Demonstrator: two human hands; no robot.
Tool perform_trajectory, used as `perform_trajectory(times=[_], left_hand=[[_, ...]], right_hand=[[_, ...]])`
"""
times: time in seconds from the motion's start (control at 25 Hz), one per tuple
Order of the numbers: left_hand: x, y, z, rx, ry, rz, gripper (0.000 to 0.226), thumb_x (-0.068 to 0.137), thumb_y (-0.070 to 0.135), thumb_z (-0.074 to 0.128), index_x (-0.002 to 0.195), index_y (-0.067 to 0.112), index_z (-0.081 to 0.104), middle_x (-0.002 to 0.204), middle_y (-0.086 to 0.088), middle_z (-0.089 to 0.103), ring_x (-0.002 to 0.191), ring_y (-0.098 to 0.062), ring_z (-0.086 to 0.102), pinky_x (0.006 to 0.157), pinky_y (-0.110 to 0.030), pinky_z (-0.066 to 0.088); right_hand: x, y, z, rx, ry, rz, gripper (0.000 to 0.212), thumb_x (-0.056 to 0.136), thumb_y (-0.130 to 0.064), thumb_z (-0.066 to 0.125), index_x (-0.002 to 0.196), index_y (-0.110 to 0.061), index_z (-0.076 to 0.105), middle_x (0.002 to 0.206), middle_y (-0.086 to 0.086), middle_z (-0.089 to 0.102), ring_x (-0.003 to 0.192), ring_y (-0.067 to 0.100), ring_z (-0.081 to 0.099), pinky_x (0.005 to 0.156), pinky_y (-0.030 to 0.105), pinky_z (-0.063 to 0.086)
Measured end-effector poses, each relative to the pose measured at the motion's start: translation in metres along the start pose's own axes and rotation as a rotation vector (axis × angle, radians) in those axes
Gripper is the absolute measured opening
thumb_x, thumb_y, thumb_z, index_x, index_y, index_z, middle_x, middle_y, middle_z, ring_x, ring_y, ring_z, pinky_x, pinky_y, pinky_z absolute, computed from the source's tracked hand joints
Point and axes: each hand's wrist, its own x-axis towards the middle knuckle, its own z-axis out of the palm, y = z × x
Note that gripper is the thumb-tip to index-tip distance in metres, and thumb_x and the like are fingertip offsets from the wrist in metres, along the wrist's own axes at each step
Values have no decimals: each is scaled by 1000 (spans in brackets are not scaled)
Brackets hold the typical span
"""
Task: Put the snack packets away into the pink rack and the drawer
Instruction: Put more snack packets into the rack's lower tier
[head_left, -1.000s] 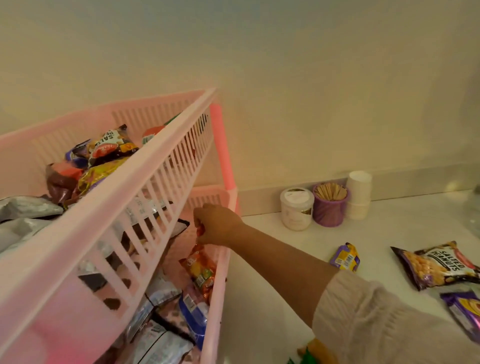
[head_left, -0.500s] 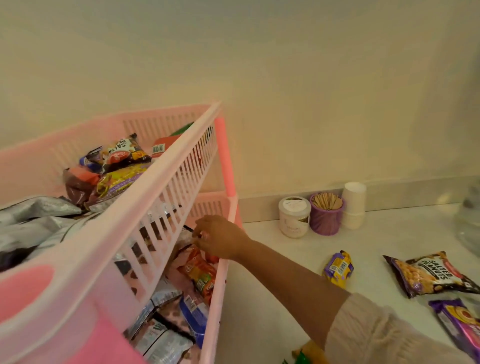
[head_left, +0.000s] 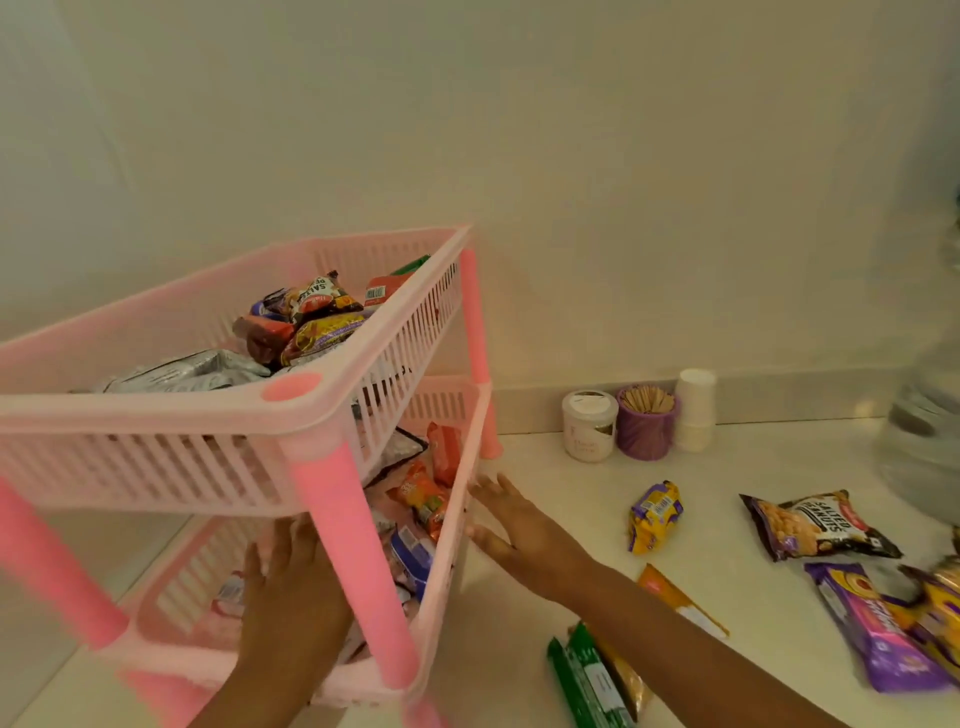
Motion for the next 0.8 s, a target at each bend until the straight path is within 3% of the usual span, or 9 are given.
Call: perform_trajectory(times=[0.12, 0.24, 0.36, 0.44, 0.52, 0.56, 0.64, 0.68, 0.8], left_hand=[[-34, 1, 15, -91, 89, 22, 71, 90, 55, 13, 148, 18, -4, 157, -3, -9, 143, -25, -13, 116, -49, 4], [-74, 15, 31, -350, 169, 20, 85, 76, 59, 1, 143, 14, 28, 154, -1, 20, 144, -26, 13, 112, -55, 17], [-109, 25, 46, -344, 106, 48, 106, 76, 76, -5, 132, 2, 46, 143, -16, 40, 128, -45, 39, 95, -71, 32], [-131, 37, 57, -265, 60, 81, 100, 82, 72, -3, 129, -3, 43, 148, -16, 34, 114, -53, 48, 80, -79, 32], [-151, 61, 63, -228, 25, 181, 89, 84, 68, -4, 136, 4, 31, 155, -8, 12, 107, -52, 53, 72, -80, 34], [-156, 77, 66, -202, -3, 237, 90, 82, 69, -6, 142, 10, 25, 156, -9, 13, 108, -51, 53, 71, -78, 38], [-163, 107, 72, -197, -5, 291, 85, 75, 73, -9, 144, 28, 12, 154, -12, 19, 124, -45, 44, 80, -70, 45], [-166, 120, 73, -257, 27, 328, 79, 77, 72, -7, 144, 33, 10, 155, -4, 18, 131, -37, 38, 79, -65, 48], [-169, 148, 97, -359, 124, 448, 69, 86, 64, -1, 146, 29, -7, 154, 14, -18, 142, -15, -1, 72, -57, 51]], right_hand=[[-36, 15, 1, 28, 59, 13, 56, 94, -49, 40, 144, -35, 22, 156, -11, 11, 143, 5, -5, 113, 29, 11], [-72, 30, 4, -4, 109, 48, 52, 94, -44, 44, 143, -31, 29, 156, -8, 14, 144, 8, -3, 111, 27, 16], [-105, 43, 8, -20, 154, 70, 47, 94, -33, 49, 139, -29, 36, 155, -7, 17, 143, 7, 1, 108, 20, 15], [-126, 51, 6, 13, 172, 70, 44, 93, -23, 51, 137, -24, 42, 154, -4, 22, 141, 4, 4, 108, 16, 13], [-147, 61, 0, 8, 164, 84, 43, 93, -19, 51, 135, -22, 44, 153, -4, 24, 141, 5, 10, 109, 18, 16], [-158, 67, -6, -11, 169, 96, 43, 92, -20, 51, 134, -23, 45, 153, -5, 26, 142, 7, 15, 108, 18, 20], [-176, 78, -15, -56, 185, 126, 42, 92, -23, 51, 134, -26, 46, 152, -8, 27, 141, 9, 22, 105, 18, 25], [-184, 83, -19, -83, 173, 142, 43, 92, -25, 50, 135, -27, 44, 153, -8, 25, 143, 9, 18, 106, 18, 24], [-205, 97, -28, -185, 118, 189, 48, 92, -26, 48, 139, -28, 37, 156, -8, 15, 145, 10, 6, 112, 22, 18]])
